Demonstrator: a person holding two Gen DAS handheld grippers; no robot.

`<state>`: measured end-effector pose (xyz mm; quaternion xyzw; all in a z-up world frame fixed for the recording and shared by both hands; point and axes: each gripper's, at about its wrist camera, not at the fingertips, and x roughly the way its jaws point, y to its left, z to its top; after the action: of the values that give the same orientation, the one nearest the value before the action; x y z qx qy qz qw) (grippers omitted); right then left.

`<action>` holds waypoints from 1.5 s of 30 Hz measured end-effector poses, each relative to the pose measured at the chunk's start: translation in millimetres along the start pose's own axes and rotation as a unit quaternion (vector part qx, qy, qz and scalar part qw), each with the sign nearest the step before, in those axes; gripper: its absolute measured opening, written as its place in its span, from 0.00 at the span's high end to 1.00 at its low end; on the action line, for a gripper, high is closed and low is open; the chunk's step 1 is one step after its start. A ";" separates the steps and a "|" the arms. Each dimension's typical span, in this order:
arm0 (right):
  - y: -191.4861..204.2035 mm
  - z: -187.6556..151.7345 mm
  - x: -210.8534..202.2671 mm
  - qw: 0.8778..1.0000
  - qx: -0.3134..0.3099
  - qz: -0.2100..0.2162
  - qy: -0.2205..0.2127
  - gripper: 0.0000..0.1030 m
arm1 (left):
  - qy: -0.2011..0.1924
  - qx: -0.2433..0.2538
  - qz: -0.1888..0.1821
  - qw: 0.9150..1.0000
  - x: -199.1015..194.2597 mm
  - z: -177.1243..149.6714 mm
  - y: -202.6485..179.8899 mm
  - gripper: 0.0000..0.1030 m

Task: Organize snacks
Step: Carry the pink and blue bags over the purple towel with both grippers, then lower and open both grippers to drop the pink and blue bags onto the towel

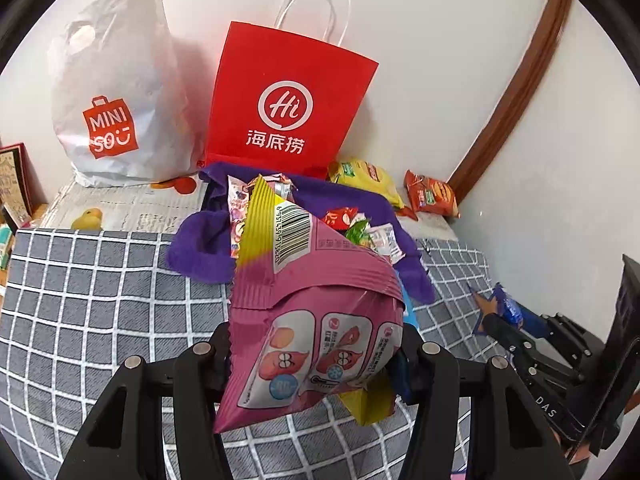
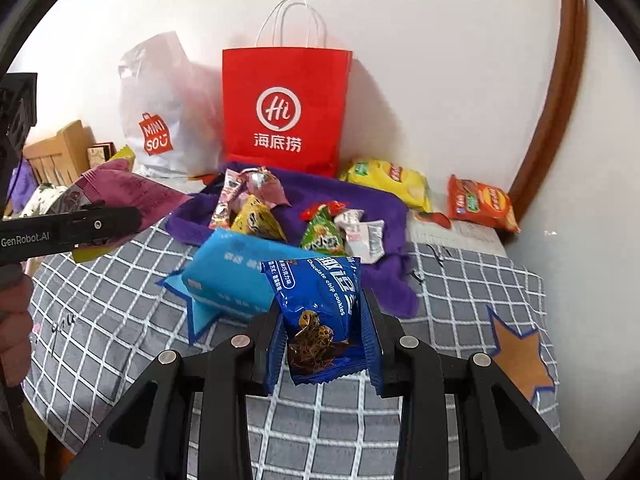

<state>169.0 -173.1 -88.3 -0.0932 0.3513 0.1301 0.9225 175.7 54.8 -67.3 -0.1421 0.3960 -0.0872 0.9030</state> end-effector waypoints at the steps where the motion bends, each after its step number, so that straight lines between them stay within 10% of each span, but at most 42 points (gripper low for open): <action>1: -2.2 4.3 2.5 1.000 0.005 0.003 -0.002 0.67 | 0.001 0.002 0.003 1.000 2.5 4.3 0.1 0.48; 29: -29.3 128.9 100.9 0.997 0.078 -0.013 -0.016 0.67 | -0.008 0.001 0.021 1.000 70.0 115.7 14.9 0.48; 45: -58.7 124.3 194.0 0.994 0.092 -0.026 0.061 0.67 | 0.061 -0.009 0.031 0.998 143.4 121.9 33.5 0.48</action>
<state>404.0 -162.2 -122.6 -0.0248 0.4149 0.0667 0.9071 363.7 70.6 -98.5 -0.1324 0.4557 -0.0640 0.8779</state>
